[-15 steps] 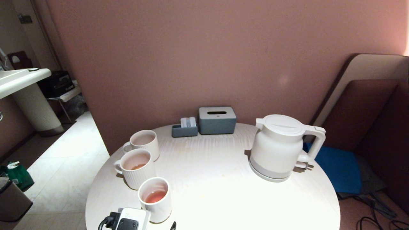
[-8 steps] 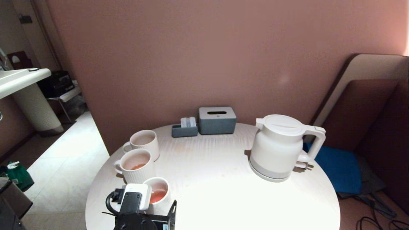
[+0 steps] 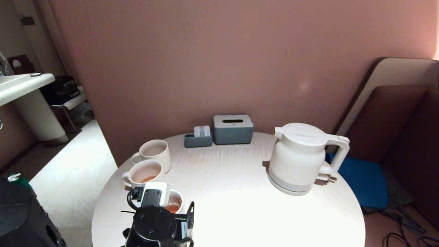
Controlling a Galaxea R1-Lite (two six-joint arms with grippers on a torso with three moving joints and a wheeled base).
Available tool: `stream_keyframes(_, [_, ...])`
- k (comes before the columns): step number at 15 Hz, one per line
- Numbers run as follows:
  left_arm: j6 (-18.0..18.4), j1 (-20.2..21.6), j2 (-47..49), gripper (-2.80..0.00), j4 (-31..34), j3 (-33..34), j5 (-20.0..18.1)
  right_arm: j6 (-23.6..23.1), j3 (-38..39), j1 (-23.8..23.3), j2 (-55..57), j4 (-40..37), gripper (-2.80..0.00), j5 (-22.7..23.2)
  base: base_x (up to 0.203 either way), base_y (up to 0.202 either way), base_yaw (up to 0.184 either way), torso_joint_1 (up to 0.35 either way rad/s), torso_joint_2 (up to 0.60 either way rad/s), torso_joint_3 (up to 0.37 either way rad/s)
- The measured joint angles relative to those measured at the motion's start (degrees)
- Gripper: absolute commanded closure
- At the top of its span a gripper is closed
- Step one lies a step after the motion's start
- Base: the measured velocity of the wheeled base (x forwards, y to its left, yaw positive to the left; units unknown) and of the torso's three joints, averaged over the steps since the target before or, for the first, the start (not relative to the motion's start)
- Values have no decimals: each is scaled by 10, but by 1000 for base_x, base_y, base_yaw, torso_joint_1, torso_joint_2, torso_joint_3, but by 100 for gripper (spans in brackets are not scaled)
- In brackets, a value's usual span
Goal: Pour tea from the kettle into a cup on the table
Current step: Pick up the cup
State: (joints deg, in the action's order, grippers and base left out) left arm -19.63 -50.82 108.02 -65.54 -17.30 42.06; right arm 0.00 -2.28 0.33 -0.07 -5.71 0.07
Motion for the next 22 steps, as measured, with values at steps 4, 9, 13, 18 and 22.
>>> stream_keyframes(4, [1,19,17,-280,0,-8,-1,0,0,0,0,0,0,0,0,0,0,0,0,0])
stream_keyframes(9, [30,27,40,-280,-63,-9,-2,0,0,0,0,0,0,0,0,0,0,0,0,0])
stream_keyframes(13, [35,29,47,-280,-85,-4,-7,0,0,0,0,0,0,0,0,0,0,0,0,0])
stream_keyframes(18, [35,29,47,0,-86,3,-7,0,0,0,0,0,0,0,0,0,0,0,0,0])
stream_keyframes(22, [35,30,46,0,-86,4,-7,0,0,0,0,0,0,0,0,0,0,0,0,0])
